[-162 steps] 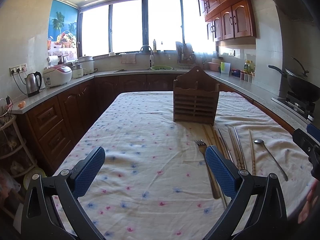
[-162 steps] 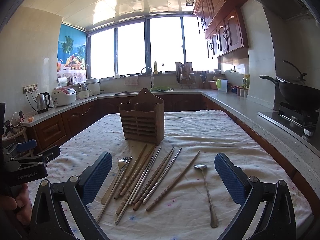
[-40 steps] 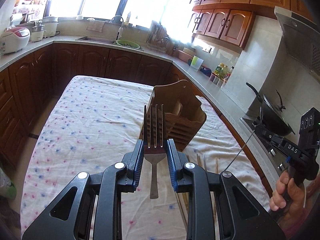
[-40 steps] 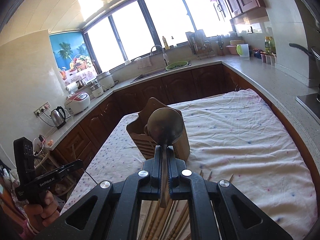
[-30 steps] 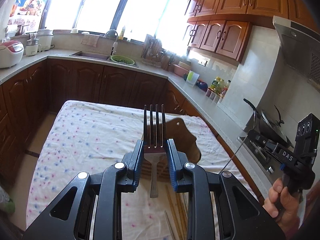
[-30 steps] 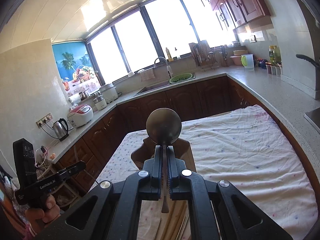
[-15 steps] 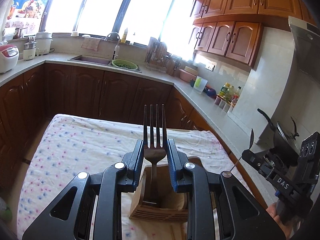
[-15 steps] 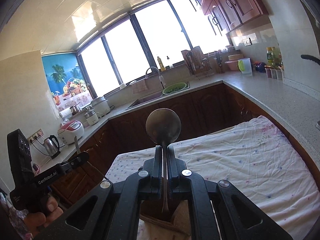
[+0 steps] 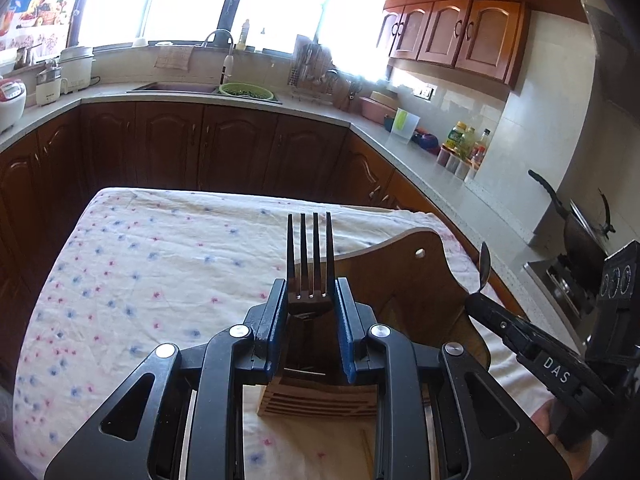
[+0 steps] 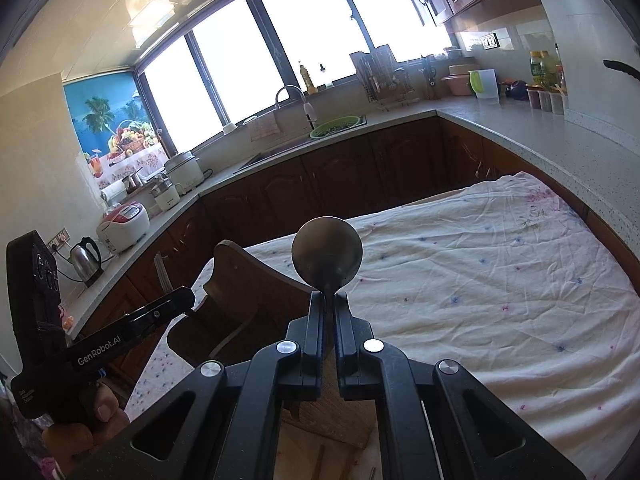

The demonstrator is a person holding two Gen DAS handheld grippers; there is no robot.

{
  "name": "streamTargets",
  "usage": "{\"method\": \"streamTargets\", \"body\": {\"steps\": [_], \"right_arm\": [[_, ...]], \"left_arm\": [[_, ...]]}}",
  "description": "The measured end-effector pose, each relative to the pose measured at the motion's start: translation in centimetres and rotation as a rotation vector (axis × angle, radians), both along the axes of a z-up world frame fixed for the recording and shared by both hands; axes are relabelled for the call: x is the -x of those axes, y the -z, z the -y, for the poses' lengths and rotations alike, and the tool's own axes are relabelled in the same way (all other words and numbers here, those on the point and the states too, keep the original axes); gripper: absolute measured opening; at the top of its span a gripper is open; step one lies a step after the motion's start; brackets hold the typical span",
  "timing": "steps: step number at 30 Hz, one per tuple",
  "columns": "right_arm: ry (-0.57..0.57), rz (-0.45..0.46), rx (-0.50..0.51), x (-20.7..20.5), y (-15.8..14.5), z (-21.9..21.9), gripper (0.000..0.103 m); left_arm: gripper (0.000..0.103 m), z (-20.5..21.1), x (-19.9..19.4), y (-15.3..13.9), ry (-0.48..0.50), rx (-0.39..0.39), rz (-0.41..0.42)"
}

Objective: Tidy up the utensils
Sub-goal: 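Lower the fork into the holder and open the left tool while the right tool drops the spoon in, then move both tools back down to the row of chopsticks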

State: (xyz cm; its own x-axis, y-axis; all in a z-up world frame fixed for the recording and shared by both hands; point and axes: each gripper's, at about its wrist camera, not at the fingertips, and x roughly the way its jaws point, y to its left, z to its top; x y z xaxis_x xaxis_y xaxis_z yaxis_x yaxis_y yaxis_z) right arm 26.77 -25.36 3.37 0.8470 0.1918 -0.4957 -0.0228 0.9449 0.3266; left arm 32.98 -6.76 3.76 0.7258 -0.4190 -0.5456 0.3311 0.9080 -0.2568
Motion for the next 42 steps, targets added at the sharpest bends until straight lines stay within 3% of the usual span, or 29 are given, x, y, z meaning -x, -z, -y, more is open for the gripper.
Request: {"method": "streamTargets", "body": {"steps": [12, 14, 15, 19, 21, 23, 25, 29, 42], "right_arm": [[0.0, -0.004, 0.0, -0.2, 0.2, -0.2, 0.004], [-0.001, -0.007, -0.005, -0.2, 0.2, -0.1, 0.009], [0.003, -0.007, -0.009, 0.0, 0.1, 0.0, 0.009], [0.017, 0.01, -0.036, 0.7, -0.6, 0.8, 0.011], [0.03, 0.021, -0.052, 1.3, -0.9, 1.4, 0.02], [0.046, 0.036, -0.077, 2.1, -1.3, 2.2, 0.046], [0.059, 0.052, -0.102, 3.0, -1.6, 3.0, 0.065], [0.073, 0.07, -0.13, 5.3, -1.7, 4.4, 0.085], [0.131, 0.077, -0.123, 13.3, -1.1, 6.3, 0.088]], "left_arm": [[0.022, -0.1, -0.3, -0.1, -0.01, -0.006, -0.007], [0.023, -0.2, -0.3, -0.1, -0.011, 0.004, -0.015], [0.024, -0.3, -0.3, -0.2, -0.01, 0.012, -0.019], [0.049, -1.1, 0.4, -0.8, -0.031, 0.025, -0.005], [0.054, -1.6, 0.9, -1.1, -0.039, 0.031, 0.001], [0.062, -2.3, 1.5, -1.2, -0.056, 0.036, 0.004], [0.071, -3.1, 2.3, -1.1, -0.076, 0.039, 0.007], [0.076, -4.8, 4.0, -0.6, -0.109, 0.057, -0.008], [0.077, -8.2, 10.5, 1.0, -0.153, 0.148, -0.083]]}}
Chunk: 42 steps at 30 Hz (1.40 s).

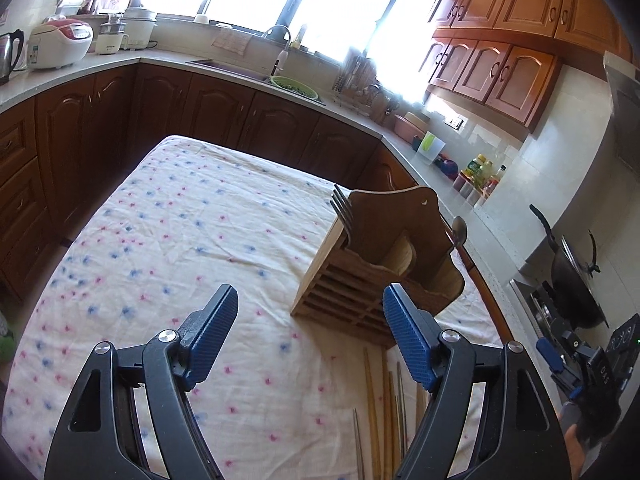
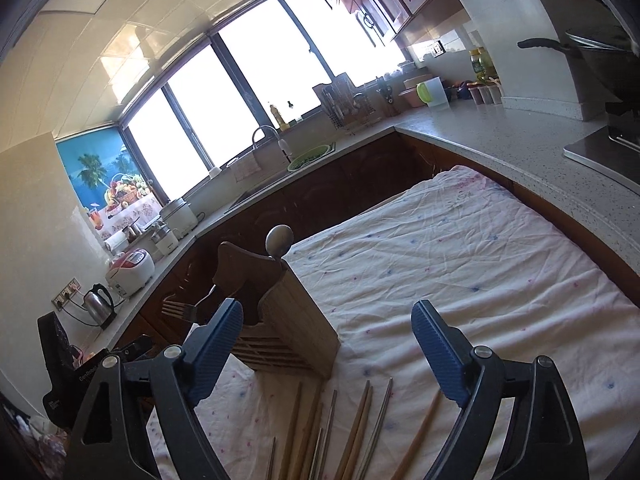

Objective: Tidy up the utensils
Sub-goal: 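Move both tools back down to the row of chopsticks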

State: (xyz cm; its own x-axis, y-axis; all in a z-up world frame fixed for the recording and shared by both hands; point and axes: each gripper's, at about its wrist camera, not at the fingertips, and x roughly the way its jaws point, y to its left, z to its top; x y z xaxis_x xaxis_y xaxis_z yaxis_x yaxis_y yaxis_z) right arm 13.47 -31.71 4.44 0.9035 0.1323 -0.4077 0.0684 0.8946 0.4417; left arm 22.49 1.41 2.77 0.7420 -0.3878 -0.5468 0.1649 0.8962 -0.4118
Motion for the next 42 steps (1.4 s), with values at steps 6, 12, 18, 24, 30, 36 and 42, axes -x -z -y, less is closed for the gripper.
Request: {"method": "streamTargets", "body": {"steps": [6, 12, 18, 24, 30, 36, 42], "right_arm": [[0.019, -0.024, 0.041, 2.8, 0.9, 0.0, 0.09], [0.034, -0.072, 0.098, 4.4, 2.5, -0.2, 0.09], [0.046, -0.131, 0.102, 4.7, 4.1, 0.1, 0.09], [0.05, -0.16, 0.154, 4.6, 5.0, -0.3, 0.09], [0.038, -0.199, 0.18, 3.8, 5.8, -0.6, 0.087], [0.027, -0.271, 0.179, 2.3, 7.3, -0.4, 0.064], [0.02, -0.329, 0.168, 0.7, 8.9, 0.1, 0.053]], "left_arm": [[0.077, 0.5, 2.4, 1.5, 0.004, -0.011, -0.046], [0.077, 2.1, 3.7, 3.6, 0.043, -0.063, -0.103], [0.077, 4.0, 4.1, 4.7, 0.07, -0.146, -0.13], [0.077, 5.5, 4.3, 5.0, 0.091, -0.206, -0.131], [0.077, 6.7, 3.6, 5.9, 0.111, -0.232, -0.158], [0.073, 8.6, 2.2, 6.7, 0.159, -0.243, -0.198], [0.064, 11.2, 0.1, 7.6, 0.214, -0.278, -0.242]]}}
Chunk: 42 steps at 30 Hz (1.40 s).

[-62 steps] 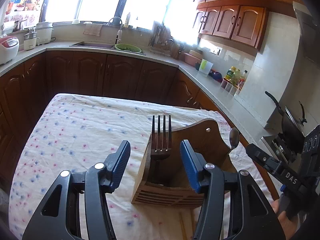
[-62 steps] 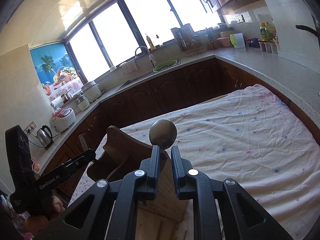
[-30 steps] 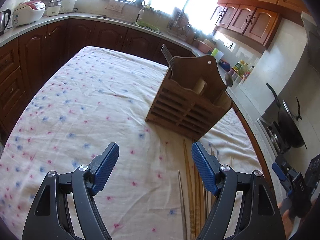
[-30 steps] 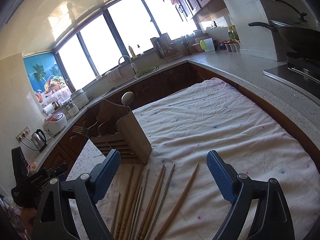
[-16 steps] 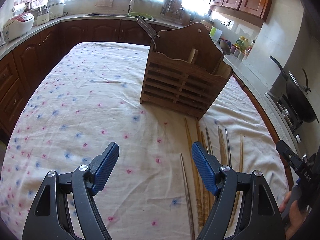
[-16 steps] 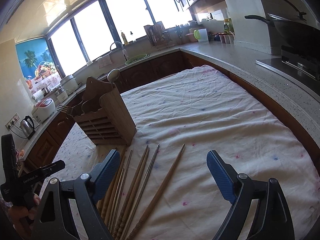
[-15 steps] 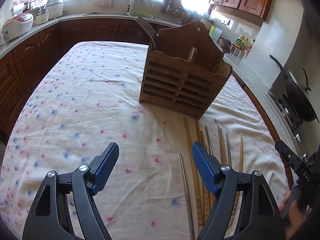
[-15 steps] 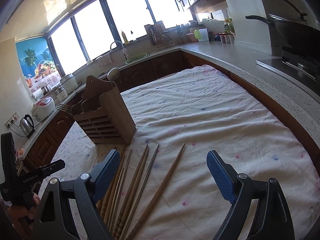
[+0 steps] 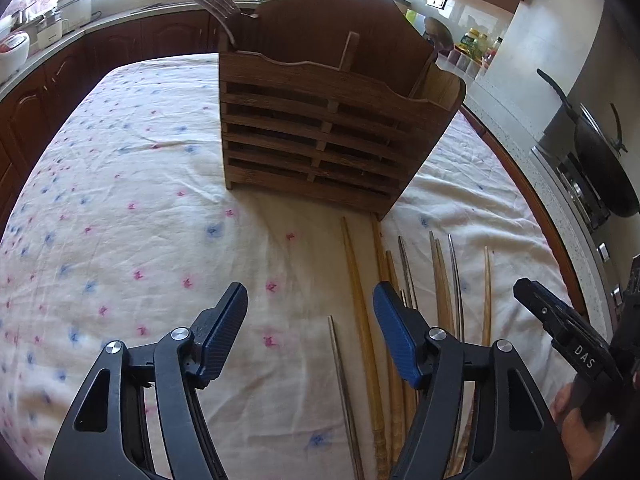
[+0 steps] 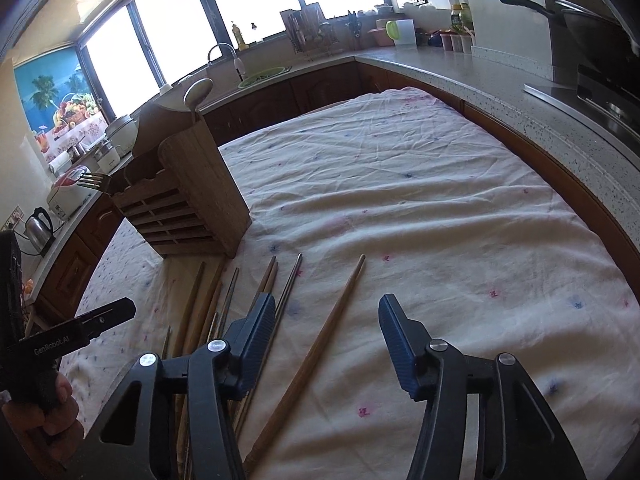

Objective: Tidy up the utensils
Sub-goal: 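Move both tools back down to the row of chopsticks, then grasp a wooden chopstick with the left tool while the right tool grasps another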

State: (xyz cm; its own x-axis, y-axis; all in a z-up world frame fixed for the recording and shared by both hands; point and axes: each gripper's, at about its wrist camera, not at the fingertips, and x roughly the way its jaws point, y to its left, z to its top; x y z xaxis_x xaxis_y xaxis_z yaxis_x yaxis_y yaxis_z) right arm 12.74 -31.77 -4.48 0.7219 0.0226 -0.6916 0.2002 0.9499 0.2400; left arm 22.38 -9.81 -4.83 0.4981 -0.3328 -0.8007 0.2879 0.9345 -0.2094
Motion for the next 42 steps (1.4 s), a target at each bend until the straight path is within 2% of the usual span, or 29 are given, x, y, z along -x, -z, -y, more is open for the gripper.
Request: {"method": "streamTargets", "body": {"steps": [12, 13, 15, 17, 18, 19, 20, 21, 26, 31, 42], "right_arm": [[0.017, -0.114, 0.024, -4.1, 2.5, 1.0, 0.036], [0.013, -0.128, 0.024, -4.5, 2.9, 1.0, 0.033], [0.008, -0.124, 0.072, -4.9, 3.0, 0.4, 0.031], [-0.005, -0.121, 0.109, -5.3, 3.2, -0.1, 0.029], [-0.012, -0.118, 0.123, -5.5, 3.2, -0.3, 0.028], [-0.015, -0.117, 0.14, -5.6, 3.2, -0.5, 0.024], [-0.014, -0.118, 0.149, -5.6, 3.3, -0.6, 0.016], [-0.015, -0.117, 0.148, -5.6, 3.3, -0.5, 0.013], [-0.02, -0.108, 0.093, -5.4, 3.1, 0.1, 0.008], [-0.035, -0.075, 0.038, -4.1, 1.9, -0.2, 0.006], [-0.069, 0.085, -0.017, -0.5, -4.7, -1.0, 0.005]], "left_arm": [[0.042, 4.2, -3.1, 2.5, 0.081, -0.056, -0.082], [0.041, 4.4, -3.1, 2.4, 0.082, -0.07, -0.062], [0.041, 5.1, -3.0, 2.5, 0.094, -0.101, -0.044], [0.036, 5.5, -2.8, 2.6, 0.104, -0.124, -0.026], [0.03, 5.7, -2.7, 2.6, 0.109, -0.136, -0.015], [0.019, 5.8, -2.6, 2.6, 0.113, -0.149, -0.005], [0.014, 5.8, -2.6, 2.6, 0.115, -0.159, 0.002], [0.008, 5.7, -2.5, 2.6, 0.115, -0.157, 0.003], [0.007, 4.0, -2.8, 2.4, 0.101, -0.068, -0.036], [0.006, 1.5, -1.7, 0.5, 0.082, 0.002, -0.018], [0.006, -3.5, 2.1, -6.4, 0.059, 0.145, 0.092]]}}
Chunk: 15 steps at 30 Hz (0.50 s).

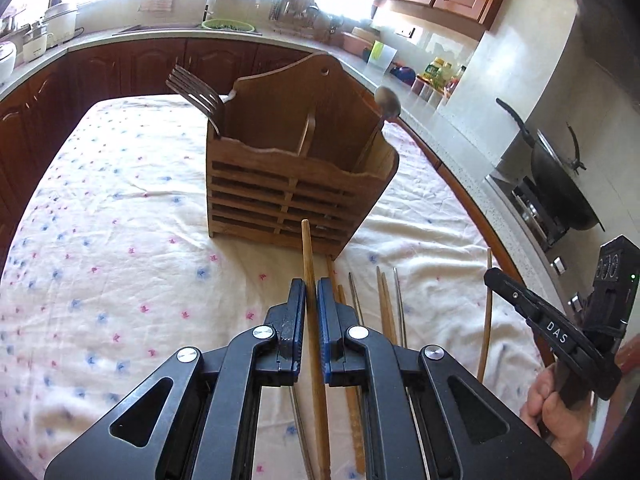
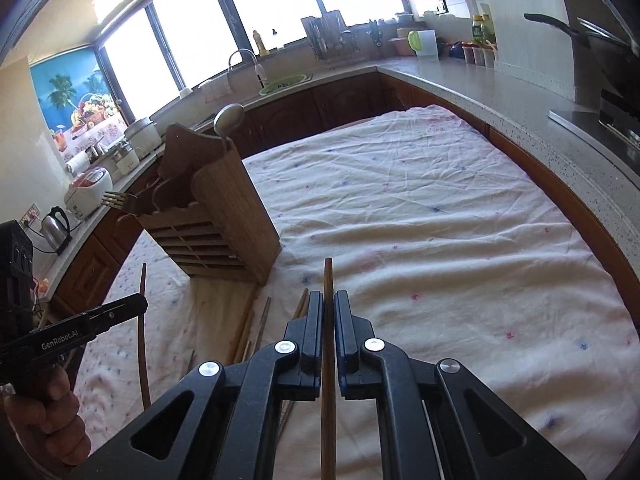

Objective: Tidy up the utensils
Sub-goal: 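Grasp a wooden chopstick with the left tool while the right tool grasps another, then carry the chopsticks upright into the holder and open both tools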

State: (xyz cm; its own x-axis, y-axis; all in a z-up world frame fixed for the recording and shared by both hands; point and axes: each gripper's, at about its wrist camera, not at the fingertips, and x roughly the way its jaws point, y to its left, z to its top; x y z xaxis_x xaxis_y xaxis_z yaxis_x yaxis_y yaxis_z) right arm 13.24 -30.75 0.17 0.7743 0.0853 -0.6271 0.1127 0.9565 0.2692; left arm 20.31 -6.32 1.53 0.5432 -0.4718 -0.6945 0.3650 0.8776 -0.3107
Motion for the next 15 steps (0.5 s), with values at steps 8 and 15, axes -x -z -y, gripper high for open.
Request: {"method": "streamTargets", "body": {"steps": [8, 15], "right_arm": [[-0.026, 0.129, -0.015, 2.5, -5.3, -0.8, 0.005], [-0.041, 0.218, -0.008, 3.5, -8.5, -1.4, 0.005]], "left_arm": [[0.005, -2.3, 1.8, -3.9, -0.011, 0.073, 0.067], [0.005, -3.7, 2.8, -6.1, -0.02, 0.112, 0.123]]}}
